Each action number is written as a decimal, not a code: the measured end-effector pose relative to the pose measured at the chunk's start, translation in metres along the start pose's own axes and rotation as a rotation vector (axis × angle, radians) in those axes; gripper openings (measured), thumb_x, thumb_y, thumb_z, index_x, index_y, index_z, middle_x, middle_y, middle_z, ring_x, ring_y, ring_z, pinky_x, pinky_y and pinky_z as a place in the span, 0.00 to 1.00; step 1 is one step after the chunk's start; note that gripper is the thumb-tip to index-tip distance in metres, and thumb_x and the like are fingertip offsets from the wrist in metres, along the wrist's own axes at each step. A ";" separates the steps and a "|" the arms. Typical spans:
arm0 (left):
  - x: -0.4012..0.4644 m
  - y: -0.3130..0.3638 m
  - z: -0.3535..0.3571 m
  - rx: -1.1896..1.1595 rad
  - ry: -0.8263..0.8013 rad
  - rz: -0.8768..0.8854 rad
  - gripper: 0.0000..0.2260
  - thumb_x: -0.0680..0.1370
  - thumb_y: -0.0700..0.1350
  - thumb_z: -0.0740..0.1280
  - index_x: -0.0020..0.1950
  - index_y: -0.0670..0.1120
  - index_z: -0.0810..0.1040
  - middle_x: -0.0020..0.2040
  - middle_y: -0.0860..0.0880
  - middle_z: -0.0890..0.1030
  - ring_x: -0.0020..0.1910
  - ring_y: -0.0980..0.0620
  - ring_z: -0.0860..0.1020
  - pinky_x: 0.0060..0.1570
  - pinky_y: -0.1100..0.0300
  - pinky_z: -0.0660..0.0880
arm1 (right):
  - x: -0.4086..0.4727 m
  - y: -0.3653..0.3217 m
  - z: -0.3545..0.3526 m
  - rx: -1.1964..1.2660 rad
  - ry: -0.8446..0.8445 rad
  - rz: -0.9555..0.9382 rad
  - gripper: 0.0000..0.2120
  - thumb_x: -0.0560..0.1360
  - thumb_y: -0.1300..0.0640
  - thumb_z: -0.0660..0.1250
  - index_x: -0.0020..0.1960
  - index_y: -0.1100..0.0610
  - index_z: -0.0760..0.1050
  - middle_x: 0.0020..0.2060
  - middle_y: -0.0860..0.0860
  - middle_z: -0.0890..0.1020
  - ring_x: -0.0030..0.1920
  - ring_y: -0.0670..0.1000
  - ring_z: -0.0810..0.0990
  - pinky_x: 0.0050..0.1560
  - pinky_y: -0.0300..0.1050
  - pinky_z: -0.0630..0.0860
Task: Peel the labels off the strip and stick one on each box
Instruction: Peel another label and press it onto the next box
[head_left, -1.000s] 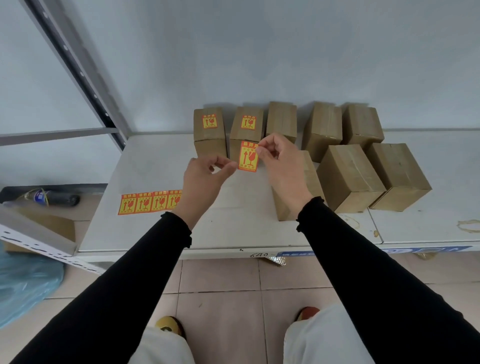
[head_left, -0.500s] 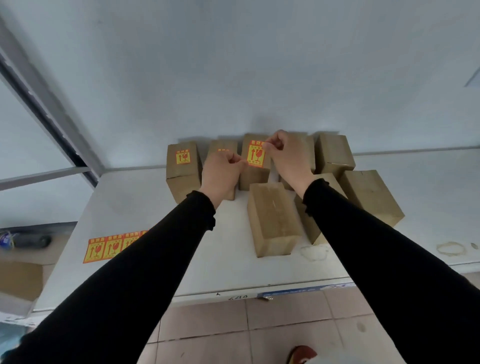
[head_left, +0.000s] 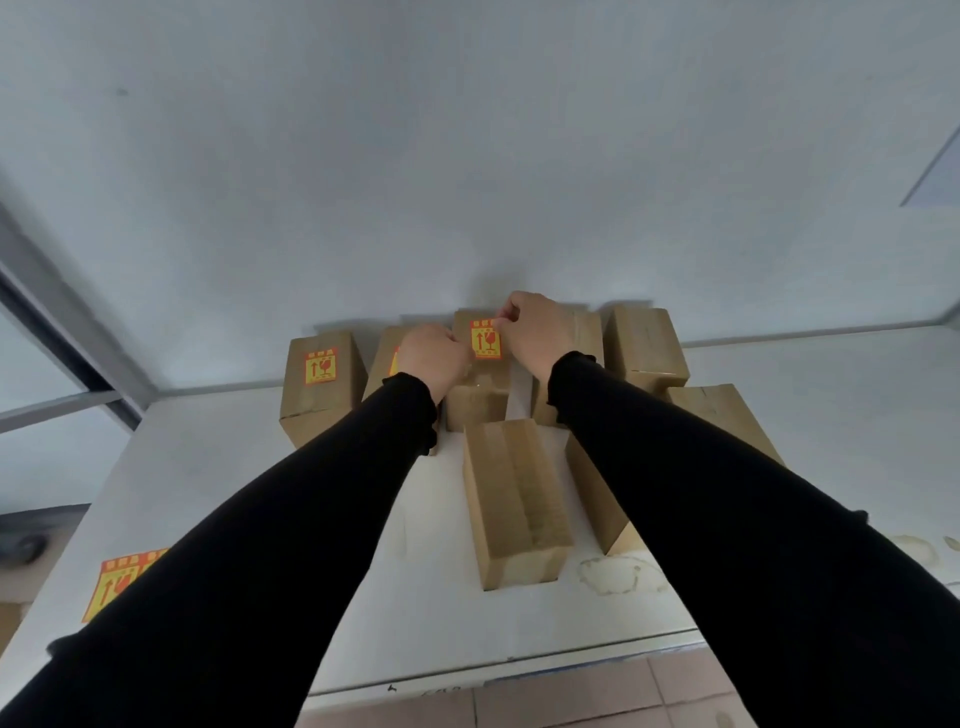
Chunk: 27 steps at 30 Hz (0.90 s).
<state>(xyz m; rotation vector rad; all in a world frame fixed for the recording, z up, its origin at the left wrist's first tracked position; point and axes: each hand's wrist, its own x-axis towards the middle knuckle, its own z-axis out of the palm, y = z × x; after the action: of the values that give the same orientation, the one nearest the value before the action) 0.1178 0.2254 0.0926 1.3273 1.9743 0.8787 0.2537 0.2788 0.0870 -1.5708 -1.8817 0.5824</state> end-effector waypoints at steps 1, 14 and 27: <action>0.002 0.001 0.002 0.009 -0.008 -0.003 0.06 0.71 0.38 0.66 0.40 0.39 0.83 0.36 0.40 0.84 0.34 0.46 0.77 0.42 0.48 0.82 | 0.002 0.002 0.002 0.013 -0.007 0.006 0.05 0.80 0.57 0.65 0.47 0.57 0.77 0.43 0.50 0.80 0.43 0.48 0.77 0.37 0.38 0.68; 0.017 -0.002 0.008 -0.064 -0.146 -0.108 0.04 0.79 0.37 0.63 0.48 0.40 0.77 0.37 0.44 0.80 0.24 0.54 0.77 0.19 0.68 0.70 | 0.011 0.008 0.024 -0.043 0.011 -0.001 0.05 0.80 0.58 0.65 0.44 0.56 0.75 0.42 0.50 0.80 0.42 0.48 0.76 0.35 0.37 0.66; 0.024 0.002 0.009 -0.062 -0.226 -0.293 0.17 0.82 0.36 0.59 0.34 0.38 0.74 0.19 0.46 0.77 0.21 0.52 0.74 0.26 0.62 0.70 | 0.012 0.006 0.028 -0.113 0.006 -0.012 0.05 0.79 0.59 0.64 0.46 0.57 0.77 0.44 0.51 0.82 0.45 0.51 0.80 0.43 0.43 0.74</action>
<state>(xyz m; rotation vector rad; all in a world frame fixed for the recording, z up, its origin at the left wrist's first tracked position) 0.1184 0.2499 0.0861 1.0198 1.8855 0.6165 0.2369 0.2935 0.0648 -1.6295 -1.9484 0.4731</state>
